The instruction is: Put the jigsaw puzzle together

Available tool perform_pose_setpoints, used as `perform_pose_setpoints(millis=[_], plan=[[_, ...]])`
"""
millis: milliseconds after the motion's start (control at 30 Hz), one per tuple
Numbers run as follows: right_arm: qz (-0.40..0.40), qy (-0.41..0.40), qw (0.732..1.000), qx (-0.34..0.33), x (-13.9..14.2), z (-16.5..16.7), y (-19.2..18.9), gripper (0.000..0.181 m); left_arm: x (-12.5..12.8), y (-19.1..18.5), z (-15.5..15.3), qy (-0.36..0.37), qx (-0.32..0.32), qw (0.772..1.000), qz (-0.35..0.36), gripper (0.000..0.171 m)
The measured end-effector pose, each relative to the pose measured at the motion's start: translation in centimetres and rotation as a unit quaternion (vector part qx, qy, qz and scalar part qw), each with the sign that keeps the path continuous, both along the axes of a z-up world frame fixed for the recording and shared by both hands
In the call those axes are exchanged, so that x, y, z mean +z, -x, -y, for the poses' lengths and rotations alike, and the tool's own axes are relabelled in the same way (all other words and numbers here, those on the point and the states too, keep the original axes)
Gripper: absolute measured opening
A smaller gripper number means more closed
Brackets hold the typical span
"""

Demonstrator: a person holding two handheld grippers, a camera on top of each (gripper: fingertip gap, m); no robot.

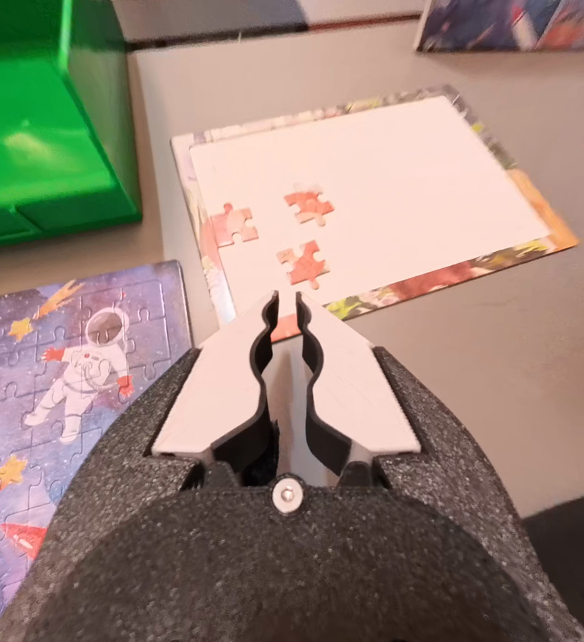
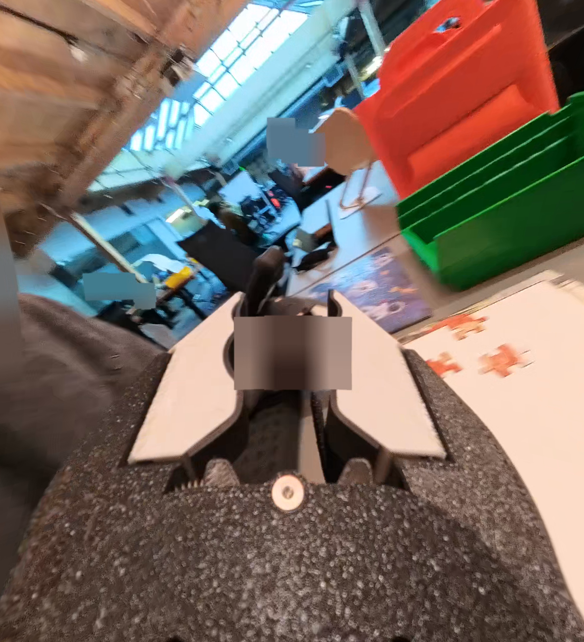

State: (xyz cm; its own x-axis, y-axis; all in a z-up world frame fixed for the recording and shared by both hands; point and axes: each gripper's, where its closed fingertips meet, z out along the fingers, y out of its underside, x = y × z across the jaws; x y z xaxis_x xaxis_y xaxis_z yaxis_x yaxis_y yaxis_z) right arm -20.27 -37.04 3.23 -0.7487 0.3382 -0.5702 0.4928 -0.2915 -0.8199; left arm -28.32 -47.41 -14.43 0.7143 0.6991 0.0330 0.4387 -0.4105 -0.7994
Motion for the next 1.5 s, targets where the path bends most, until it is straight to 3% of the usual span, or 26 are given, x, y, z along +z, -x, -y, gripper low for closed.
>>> perform_pose_setpoints(millis=[133,267,333,467,567,633,767,1067,1167,1233,1367,1433,1500], plan=[[-0.016,0.100,0.994,0.028,1.7,-3.5,-8.4,0.061,4.0,-2.6,-2.4,-0.081,-0.061,0.995,-0.003,0.016],[-0.060,0.105,0.991,-0.049,0.7,-9.1,-14.1,0.075,8.3,-7.4,-6.1,-0.190,-0.155,0.970,-0.003,0.027],[-0.092,0.103,0.987,-0.087,0.0,-11.8,-17.0,0.075,9.4,-10.5,-8.2,-0.227,-0.217,0.949,0.003,0.029],[-0.144,0.205,0.962,-0.109,0.1,-16.4,-22.2,0.068,9.8,-15.2,-12.7,-0.269,-0.290,0.918,0.011,0.035],[-0.144,0.259,0.947,-0.120,-0.1,-18.4,-23.4,0.063,10.8,-18.5,-15.6,-0.341,-0.336,0.875,0.074,0.035],[-0.147,0.266,0.946,-0.115,-0.1,-18.7,-23.5,0.061,10.9,-19.2,-16.9,-0.371,-0.336,0.861,0.091,0.034],[-0.133,0.282,0.945,-0.096,-0.4,-18.7,-23.2,0.059,9.4,-19.0,-17.6,-0.363,-0.326,0.868,0.097,0.034],[-0.118,0.247,0.954,-0.123,-1.7,-18.6,-22.0,0.057,8.9,-19.7,-17.3,-0.361,-0.341,0.860,0.117,0.031],[-0.107,0.199,0.962,-0.155,-2.6,-18.5,-20.9,0.053,8.5,-19.5,-17.3,-0.351,-0.332,0.868,0.110,0.031],[-0.095,0.095,0.961,-0.243,-4.1,-20.0,-19.5,0.048,8.3,-19.4,-17.4,-0.342,-0.327,0.875,0.102,0.030],[-0.045,-0.094,0.906,-0.410,-6.8,-25.1,-19.5,0.040,8.1,-19.5,-17.4,-0.334,-0.326,0.879,0.097,0.030],[0.009,-0.201,0.854,-0.479,-9.7,-27.3,-20.5,0.033,7.8,-19.5,-17.6,-0.325,-0.324,0.883,0.094,0.030],[0.057,-0.273,0.833,-0.478,-12.4,-27.0,-21.7,0.033,7.5,-19.7,-17.8,-0.314,-0.327,0.887,0.090,0.030]])
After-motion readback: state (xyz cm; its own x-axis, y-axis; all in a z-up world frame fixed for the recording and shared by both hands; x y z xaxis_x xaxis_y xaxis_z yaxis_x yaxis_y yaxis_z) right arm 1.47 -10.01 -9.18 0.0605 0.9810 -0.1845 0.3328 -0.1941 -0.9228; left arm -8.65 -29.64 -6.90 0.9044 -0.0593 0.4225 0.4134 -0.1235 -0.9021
